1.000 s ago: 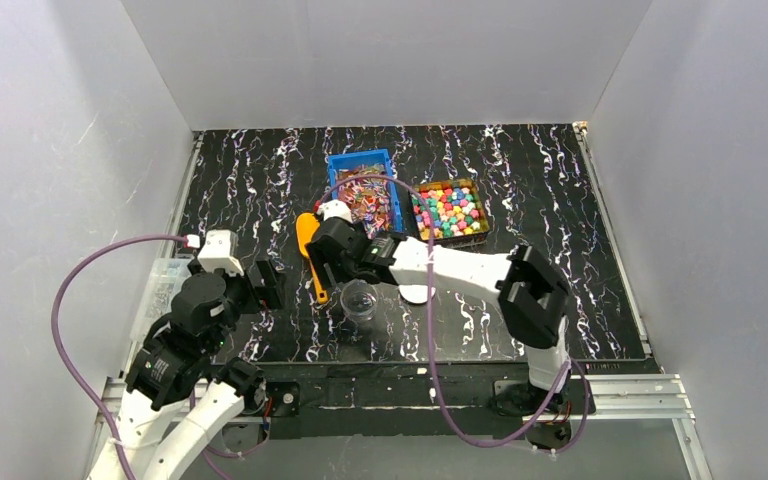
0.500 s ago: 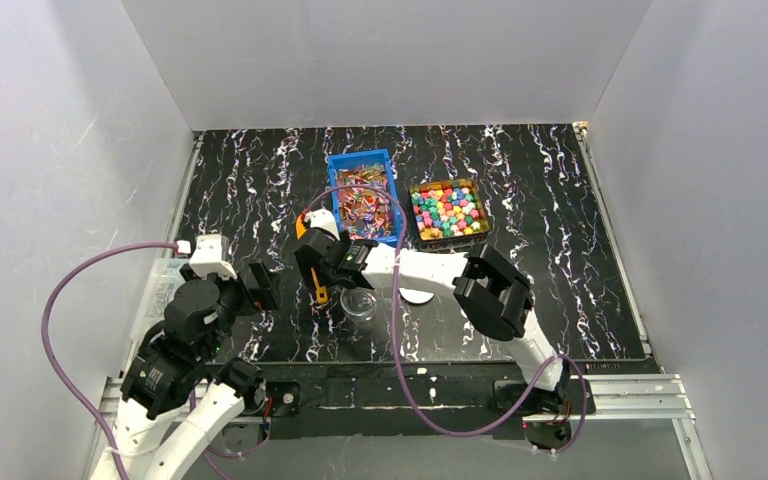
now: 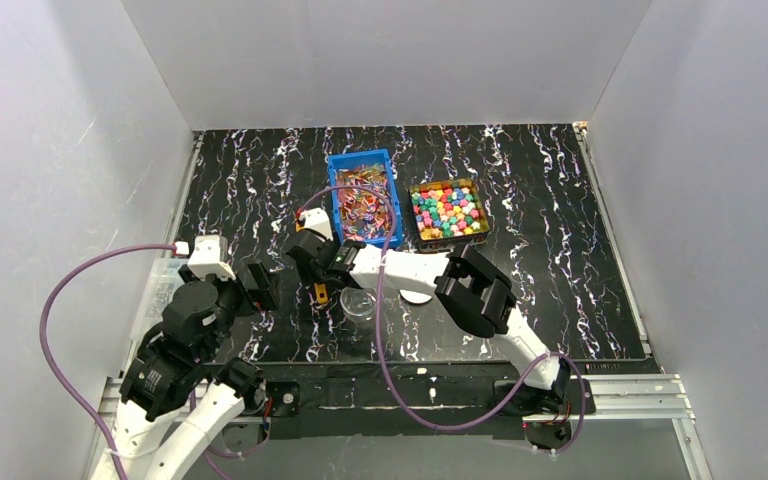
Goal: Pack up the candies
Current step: Pick up the spatula from the center of the board.
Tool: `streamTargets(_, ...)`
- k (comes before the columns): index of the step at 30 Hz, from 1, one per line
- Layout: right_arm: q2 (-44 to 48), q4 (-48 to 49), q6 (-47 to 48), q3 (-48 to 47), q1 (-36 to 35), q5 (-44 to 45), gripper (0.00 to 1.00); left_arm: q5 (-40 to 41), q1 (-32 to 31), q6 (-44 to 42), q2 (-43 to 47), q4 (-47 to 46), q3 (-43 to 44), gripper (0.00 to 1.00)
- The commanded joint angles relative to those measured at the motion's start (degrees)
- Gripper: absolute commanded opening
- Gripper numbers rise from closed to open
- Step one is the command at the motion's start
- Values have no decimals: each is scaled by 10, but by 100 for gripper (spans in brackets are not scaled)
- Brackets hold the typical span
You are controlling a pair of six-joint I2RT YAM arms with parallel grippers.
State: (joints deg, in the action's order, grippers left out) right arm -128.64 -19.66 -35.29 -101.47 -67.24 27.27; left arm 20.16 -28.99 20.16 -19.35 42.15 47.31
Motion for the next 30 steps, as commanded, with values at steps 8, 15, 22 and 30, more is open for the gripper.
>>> streamTargets(8,-41,12,-9,-55,-5,51,58,8,-2,4,2,4,0,99)
streamTargets(15,-51,22,-7,-54,-5,61,51,8,-2,4,3,4,-1,99)
streamTargets(22,-62,26,-5,-56,-6,65,34,8,-2,3,4,4,-1,99)
streamTargets(30,-25,60,8,-23,-9,58,1,13,-2,4,5,5,-2,99)
